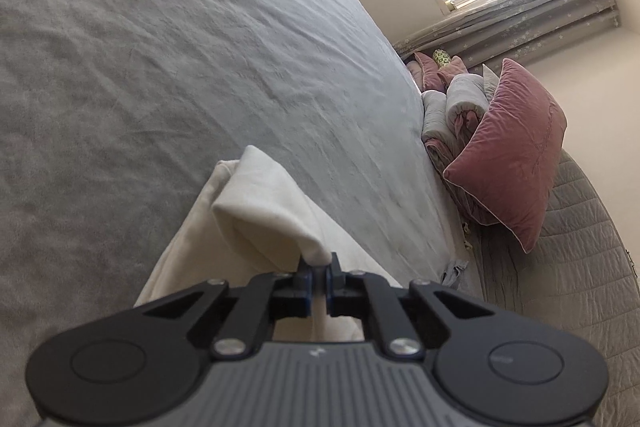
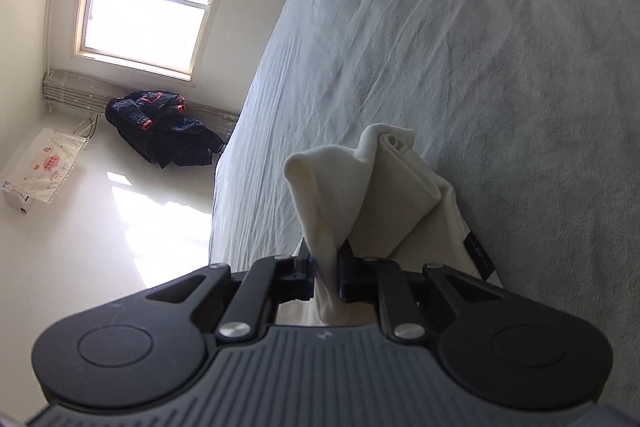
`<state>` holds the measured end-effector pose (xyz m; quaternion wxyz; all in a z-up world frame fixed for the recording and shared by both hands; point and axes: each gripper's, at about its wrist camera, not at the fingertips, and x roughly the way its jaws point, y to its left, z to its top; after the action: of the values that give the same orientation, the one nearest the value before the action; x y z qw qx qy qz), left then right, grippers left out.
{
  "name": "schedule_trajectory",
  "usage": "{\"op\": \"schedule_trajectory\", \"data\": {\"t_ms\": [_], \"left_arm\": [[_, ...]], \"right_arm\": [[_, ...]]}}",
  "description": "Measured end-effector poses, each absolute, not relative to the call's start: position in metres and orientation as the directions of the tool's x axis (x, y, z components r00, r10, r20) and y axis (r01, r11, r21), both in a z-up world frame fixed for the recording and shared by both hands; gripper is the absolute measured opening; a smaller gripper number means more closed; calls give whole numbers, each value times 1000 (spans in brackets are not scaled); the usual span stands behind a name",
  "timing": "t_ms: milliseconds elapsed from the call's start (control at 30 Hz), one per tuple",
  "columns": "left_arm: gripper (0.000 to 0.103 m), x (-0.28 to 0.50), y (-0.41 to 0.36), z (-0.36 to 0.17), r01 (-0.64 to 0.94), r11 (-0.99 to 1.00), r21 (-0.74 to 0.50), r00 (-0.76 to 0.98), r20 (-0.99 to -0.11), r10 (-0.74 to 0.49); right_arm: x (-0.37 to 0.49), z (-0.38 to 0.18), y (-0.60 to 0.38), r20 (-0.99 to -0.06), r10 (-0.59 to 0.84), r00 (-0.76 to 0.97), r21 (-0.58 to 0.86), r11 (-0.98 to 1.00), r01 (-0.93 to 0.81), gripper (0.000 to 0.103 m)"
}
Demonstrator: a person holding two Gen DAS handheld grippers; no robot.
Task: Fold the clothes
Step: 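Lift the edge with both grippers and fold it over the sweatshirt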
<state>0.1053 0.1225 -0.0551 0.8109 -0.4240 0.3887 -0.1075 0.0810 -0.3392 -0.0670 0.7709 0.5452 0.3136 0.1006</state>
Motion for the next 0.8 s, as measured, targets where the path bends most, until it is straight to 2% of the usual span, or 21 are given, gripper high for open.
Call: {"op": "schedule_trajectory", "data": {"t_ms": [233,400,600,700,767,800], "left_arm": [[5,81,125,-61,-175,628,-758,646,-569,-508],[5,70,128,-75,-153,681,-716,631,-601,-490],[6,72,117,-89,-106,799,-591,615,-671,-415],[7,73,112,-88,-71,841,-536,618,-685,-385],[9,70,114,-81,-41,855,-516,630,-678,-379],[14,68,115,-78,-33,860,-510,635,-675,-376]], "right_arm": [[67,-63,-356,-393,513,763,905,365,221,14],[67,-76,-360,-448,519,728,881,395,261,14],[69,-95,-351,-548,486,681,806,525,275,11],[69,-99,-348,-550,471,690,795,548,260,10],[67,-95,-346,-546,466,696,789,565,241,16],[65,-93,-346,-542,466,700,788,572,229,20]]}}
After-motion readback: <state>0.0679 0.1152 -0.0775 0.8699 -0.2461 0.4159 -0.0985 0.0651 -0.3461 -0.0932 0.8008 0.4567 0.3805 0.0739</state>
